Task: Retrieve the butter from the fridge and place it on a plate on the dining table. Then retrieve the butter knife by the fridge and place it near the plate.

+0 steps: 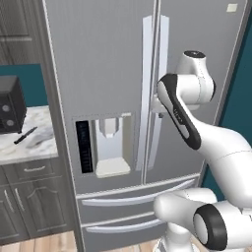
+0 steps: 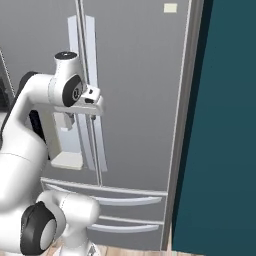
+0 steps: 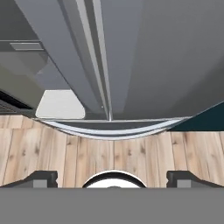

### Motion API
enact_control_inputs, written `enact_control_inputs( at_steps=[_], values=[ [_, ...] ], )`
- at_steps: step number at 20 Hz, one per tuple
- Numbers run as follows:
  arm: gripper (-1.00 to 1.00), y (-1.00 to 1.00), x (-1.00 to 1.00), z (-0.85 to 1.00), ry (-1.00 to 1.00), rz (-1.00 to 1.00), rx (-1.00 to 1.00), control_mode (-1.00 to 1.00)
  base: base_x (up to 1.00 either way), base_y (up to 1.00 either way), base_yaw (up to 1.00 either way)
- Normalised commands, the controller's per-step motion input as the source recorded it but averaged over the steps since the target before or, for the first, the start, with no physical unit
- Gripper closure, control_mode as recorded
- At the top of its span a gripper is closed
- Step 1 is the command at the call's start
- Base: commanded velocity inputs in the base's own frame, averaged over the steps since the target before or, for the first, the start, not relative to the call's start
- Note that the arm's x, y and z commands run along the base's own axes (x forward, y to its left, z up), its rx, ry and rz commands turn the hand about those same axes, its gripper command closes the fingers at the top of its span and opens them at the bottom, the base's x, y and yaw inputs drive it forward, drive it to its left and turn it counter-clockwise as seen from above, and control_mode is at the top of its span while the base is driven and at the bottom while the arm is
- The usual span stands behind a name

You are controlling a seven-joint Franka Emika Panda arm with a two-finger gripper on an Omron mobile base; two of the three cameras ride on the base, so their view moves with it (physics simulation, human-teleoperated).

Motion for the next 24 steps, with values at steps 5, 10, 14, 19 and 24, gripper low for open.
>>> enact_control_inputs(
  at_steps=[5,10,14,19,24],
  values=[
    [-1.00,0.00,0.00,0.00,0.00,0.00,0.00,1.00,-0.50,0.00,-0.02],
    [-1.00,0.00,0.00,0.00,0.00,0.00,0.00,-1.00,-0.15,0.00,-0.01],
    [-1.00,0.00,0.06,-0.01,-0.01,0.00,0.00,-1.00,0.00,0.00,0.00],
    [-1.00,-0.11,0.10,-0.04,-0.20,0.07,0.00,-1.00,0.00,0.00,0.00],
    [-1.00,-0.25,0.29,-0.01,-0.14,0.01,-0.02,-1.00,0.00,0.00,0.00]
  ],
)
